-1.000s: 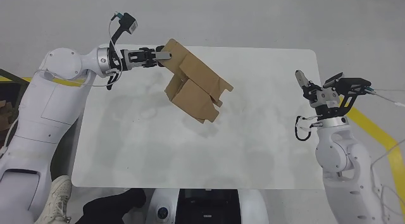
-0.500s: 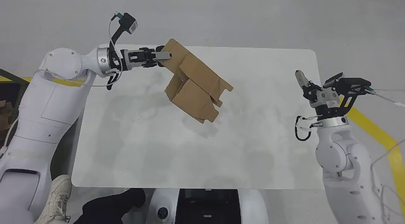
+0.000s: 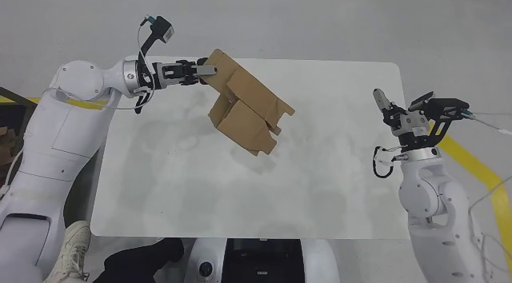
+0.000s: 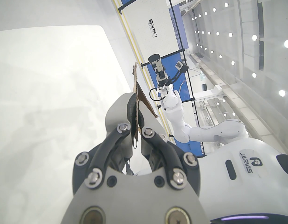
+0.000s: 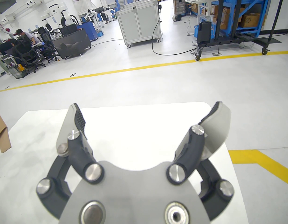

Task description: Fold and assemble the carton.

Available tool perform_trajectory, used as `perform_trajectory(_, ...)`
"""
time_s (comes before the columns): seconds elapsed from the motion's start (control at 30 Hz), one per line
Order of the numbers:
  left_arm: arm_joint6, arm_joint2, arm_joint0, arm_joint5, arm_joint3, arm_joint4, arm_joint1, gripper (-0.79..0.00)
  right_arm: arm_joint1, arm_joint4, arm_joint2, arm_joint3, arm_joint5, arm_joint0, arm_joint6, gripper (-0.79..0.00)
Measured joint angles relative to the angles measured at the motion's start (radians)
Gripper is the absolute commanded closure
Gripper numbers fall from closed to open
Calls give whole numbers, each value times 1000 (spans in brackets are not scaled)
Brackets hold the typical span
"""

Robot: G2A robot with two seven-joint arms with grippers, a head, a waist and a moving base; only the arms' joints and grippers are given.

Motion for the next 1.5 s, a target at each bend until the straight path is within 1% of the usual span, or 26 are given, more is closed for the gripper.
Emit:
perform_trajectory(0.87,0,0,0,0,0,0,0,0,0,0,0,0,0,0,0,-785)
perform_trajectory(0.97,5,1,3,2,-4,3,0,0,0,-3,-8,-1,-17,1,14,-785)
perform_trajectory(1.1,7,10,5,5,-31,27,-4,0,0,8,-31,2,-65,13,83,-785)
perform_trajectory(1.3,-35,38,-25,-13,-3,32,-17,0,4,180,-47,45,-201,62,263,-785)
perform_trajectory(1.37,-49,48,-34,-22,8,35,-21,0,6,231,-53,64,-232,80,323,-785)
perform_trajectory(1.5,-112,78,-67,-59,34,32,-32,0,10,319,-70,88,-274,119,455,-785)
